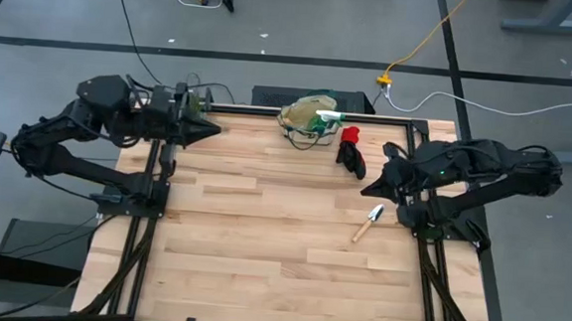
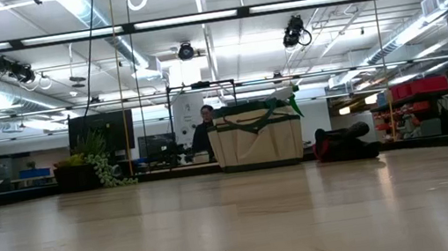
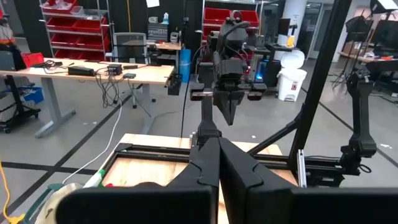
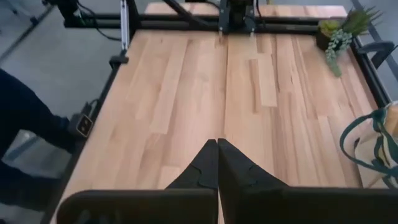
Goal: Pick & Place Garden tools in Gardening bag
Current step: Put the brown trowel into the white gardening bag
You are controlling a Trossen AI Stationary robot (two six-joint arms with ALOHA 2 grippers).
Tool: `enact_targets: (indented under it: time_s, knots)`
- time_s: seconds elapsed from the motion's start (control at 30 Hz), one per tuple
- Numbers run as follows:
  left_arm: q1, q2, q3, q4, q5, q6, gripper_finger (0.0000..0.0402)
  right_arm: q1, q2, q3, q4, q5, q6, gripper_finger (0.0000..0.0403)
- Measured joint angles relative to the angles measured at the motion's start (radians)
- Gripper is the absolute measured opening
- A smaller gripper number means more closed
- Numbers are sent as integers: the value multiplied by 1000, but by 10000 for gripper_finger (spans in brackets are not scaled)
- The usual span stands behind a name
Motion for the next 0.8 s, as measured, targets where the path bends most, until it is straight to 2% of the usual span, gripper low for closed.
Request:
enact_targets:
  time_s: [0.4, 0.8]
  knots:
    - [0, -38, 0, -100, -6, 22, 4, 0, 54, 0, -6, -3, -15, 0]
    - [0, -45, 0, -97, -12, 27, 2, 0, 72, 0, -86, -11, -26, 0]
